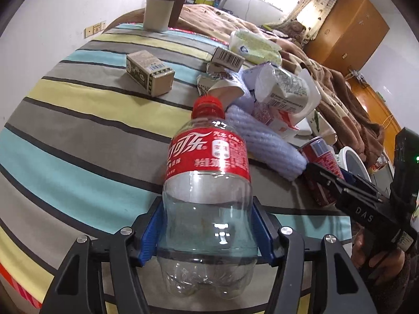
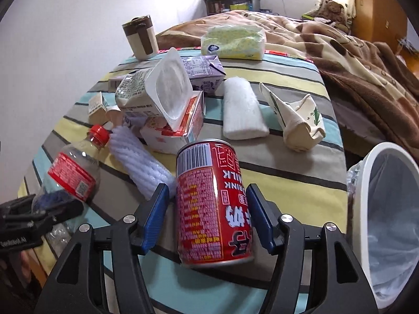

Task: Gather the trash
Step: 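Lift the bottle and can and carry both toward the white wastebasket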

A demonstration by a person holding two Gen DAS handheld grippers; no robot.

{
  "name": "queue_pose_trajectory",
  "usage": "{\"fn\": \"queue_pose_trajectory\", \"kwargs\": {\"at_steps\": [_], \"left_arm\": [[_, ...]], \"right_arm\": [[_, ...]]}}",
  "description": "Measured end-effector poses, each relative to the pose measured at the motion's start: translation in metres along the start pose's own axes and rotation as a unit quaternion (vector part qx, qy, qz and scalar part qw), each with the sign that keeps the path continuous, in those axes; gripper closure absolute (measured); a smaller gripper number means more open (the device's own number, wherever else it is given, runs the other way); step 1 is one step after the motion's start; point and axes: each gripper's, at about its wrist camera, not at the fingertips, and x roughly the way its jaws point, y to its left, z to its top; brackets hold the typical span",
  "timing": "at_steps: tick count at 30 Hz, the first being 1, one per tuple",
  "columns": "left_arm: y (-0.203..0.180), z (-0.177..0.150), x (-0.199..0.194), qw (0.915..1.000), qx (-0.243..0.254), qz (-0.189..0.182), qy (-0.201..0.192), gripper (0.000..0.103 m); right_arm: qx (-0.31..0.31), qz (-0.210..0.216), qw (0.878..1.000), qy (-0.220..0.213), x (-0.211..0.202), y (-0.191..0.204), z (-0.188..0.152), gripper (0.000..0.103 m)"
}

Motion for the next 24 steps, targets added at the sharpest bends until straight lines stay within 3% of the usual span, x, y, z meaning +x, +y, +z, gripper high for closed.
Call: {"fn": "queue_pose_trajectory", "kwargs": {"at_steps": [1, 7, 17, 24], "left_arm": [[0.0, 0.0, 0.0, 1.0, 0.001, 0.001, 0.001, 0.041], [-0.006, 0.006, 0.002, 0.9999, 0.013, 0.007, -0.002, 0.041], [-0.02, 0.002, -0.025, 0.9986, 0.026, 0.002, -0.047, 0.042], [-0.055, 0.003, -0.049, 0.9949, 0.064, -0.019, -0.076, 0.041]], "right_arm": [[0.002, -0.001, 1.0, -0.002, 0.0, -0.001, 0.0, 0.047], [0.029, 0.007, 0.999, -0.021, -0.011, -0.009, -0.01, 0.048], [0.049, 0.03, 0.996, -0.073, -0.038, -0.014, -0.019, 0.048], [0.082, 0.023, 0.991, -0.106, -0.069, -0.034, -0.026, 0.048]]}}
